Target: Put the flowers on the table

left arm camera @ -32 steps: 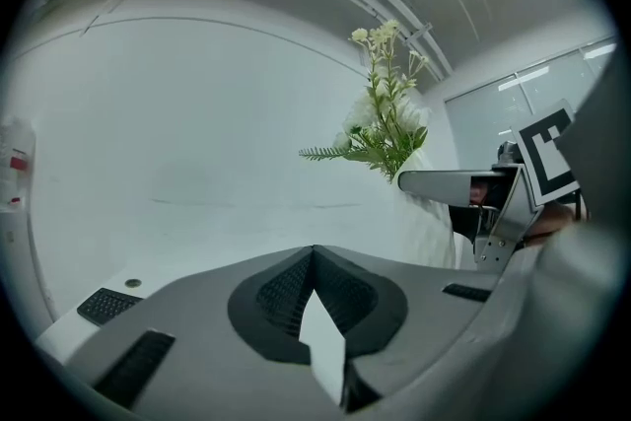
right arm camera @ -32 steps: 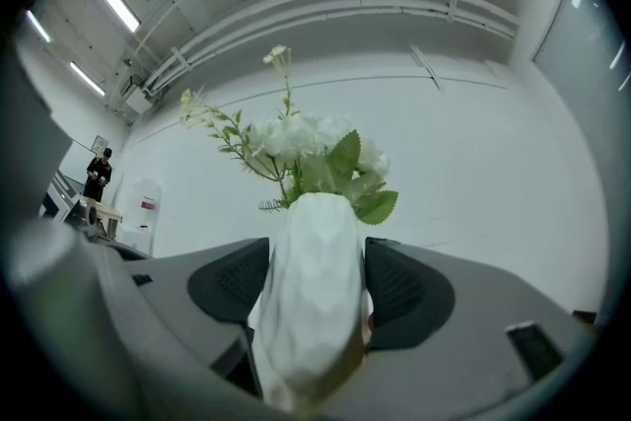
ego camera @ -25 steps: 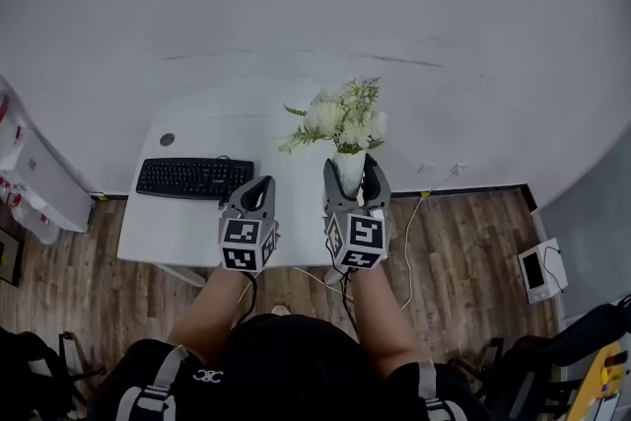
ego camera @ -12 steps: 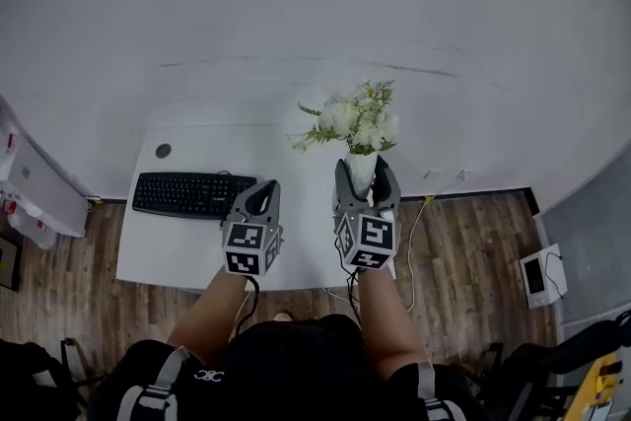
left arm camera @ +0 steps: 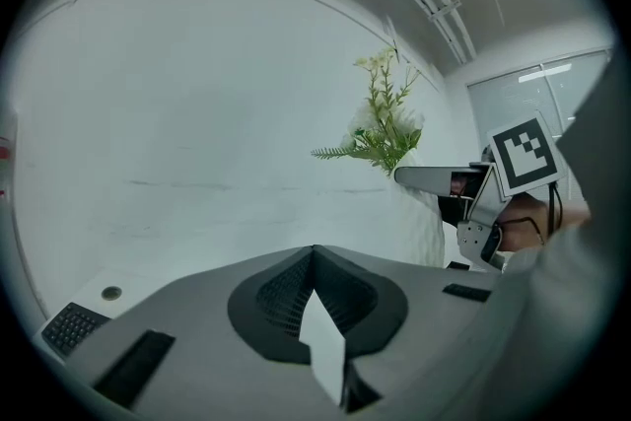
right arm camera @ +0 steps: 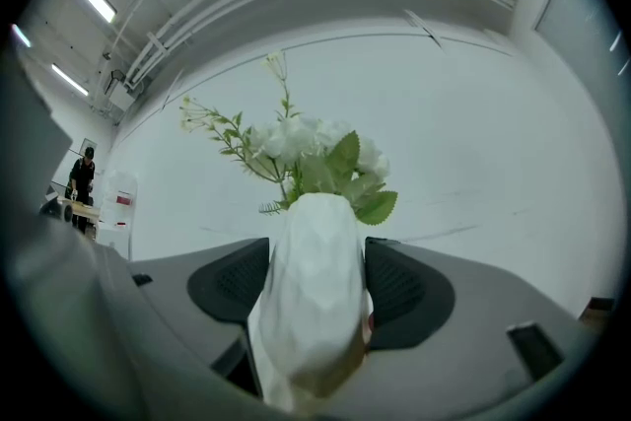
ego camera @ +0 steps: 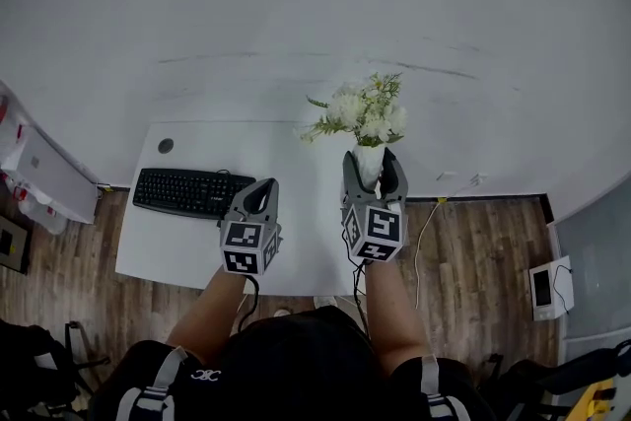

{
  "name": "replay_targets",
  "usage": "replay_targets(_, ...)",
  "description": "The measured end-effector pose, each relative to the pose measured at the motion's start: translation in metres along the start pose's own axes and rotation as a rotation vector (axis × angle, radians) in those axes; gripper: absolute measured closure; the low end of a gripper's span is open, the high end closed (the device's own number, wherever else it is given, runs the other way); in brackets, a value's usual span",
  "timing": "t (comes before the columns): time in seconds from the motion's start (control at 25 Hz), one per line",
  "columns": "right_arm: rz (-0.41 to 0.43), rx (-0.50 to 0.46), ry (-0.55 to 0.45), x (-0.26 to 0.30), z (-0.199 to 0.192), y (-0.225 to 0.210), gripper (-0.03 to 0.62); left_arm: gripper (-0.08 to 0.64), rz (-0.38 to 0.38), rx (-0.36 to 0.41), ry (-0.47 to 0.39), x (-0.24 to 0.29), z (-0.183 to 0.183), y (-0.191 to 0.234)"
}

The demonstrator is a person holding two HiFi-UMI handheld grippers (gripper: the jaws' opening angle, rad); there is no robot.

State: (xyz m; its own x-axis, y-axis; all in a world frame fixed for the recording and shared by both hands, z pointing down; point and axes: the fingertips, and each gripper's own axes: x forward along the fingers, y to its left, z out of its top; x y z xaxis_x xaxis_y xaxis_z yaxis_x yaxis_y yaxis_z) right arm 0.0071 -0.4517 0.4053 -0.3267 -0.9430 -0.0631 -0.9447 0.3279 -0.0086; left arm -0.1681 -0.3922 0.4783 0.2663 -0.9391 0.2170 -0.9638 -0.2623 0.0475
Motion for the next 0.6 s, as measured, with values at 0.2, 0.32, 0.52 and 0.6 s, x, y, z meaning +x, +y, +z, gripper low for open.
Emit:
replay_targets(0.2,0.041,0.004,-0.027,0.028,0.002,-0.020,0.276,0.558,0.024,0.022,-0.015,0.020,0.013,-0.011)
replay_targets(0.32,0.053,0.007,-0.040,0.050,0.000,-0.033,0.276,0.558,0.043,0.031,-0.011,0.038,0.018,-0.011)
replay_targets(0.52,0.070,-0.002,-0.043,0.069,-0.011,-0.045,0.276,0.558,0.080,0.027,0.013,0.042,0.010,-0.007)
replay_targets(0.6,0.084,-0.010,-0.036,0.091,-0.021,-0.057,0.276,0.558,0.101,0.013,0.034,0.059,0.006,-0.002)
